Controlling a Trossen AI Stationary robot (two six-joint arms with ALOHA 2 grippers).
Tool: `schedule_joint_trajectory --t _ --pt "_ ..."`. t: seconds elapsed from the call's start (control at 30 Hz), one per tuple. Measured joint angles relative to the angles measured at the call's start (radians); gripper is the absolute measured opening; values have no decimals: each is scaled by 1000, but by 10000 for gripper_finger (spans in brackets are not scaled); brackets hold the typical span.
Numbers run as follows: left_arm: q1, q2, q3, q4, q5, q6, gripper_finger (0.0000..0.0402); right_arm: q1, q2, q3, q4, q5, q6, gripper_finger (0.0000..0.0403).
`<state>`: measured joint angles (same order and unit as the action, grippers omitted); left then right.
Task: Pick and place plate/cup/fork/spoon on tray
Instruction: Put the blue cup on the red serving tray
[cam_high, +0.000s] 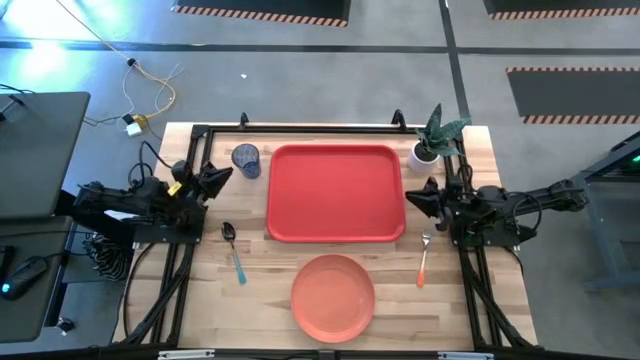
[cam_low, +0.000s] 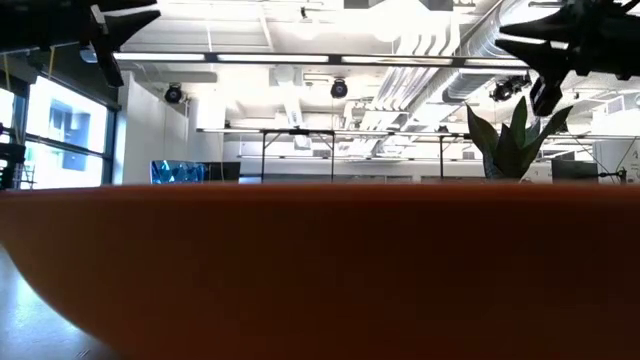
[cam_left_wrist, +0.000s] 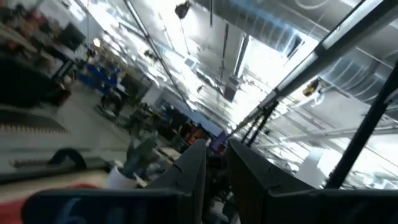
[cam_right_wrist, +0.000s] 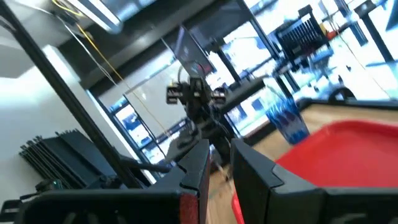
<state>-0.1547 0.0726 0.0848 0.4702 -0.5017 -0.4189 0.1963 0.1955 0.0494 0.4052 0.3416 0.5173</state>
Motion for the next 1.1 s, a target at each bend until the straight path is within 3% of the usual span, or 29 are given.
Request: schedule_joint_trajectory --t 0.33,0.53,0.73,1.1 --pt "0 130 173 -112 -18 166 58 0 0 1 26 0 5 58" --pt "0 271 334 -298 -24 284 58 0 0 2 26 1 5 58" --pt "7 406 474 -508 -130 424 58 0 0 2 26 52 6 58" --pt "174 548 661 -782 -162 429 58 0 0 2 26 74 6 58"
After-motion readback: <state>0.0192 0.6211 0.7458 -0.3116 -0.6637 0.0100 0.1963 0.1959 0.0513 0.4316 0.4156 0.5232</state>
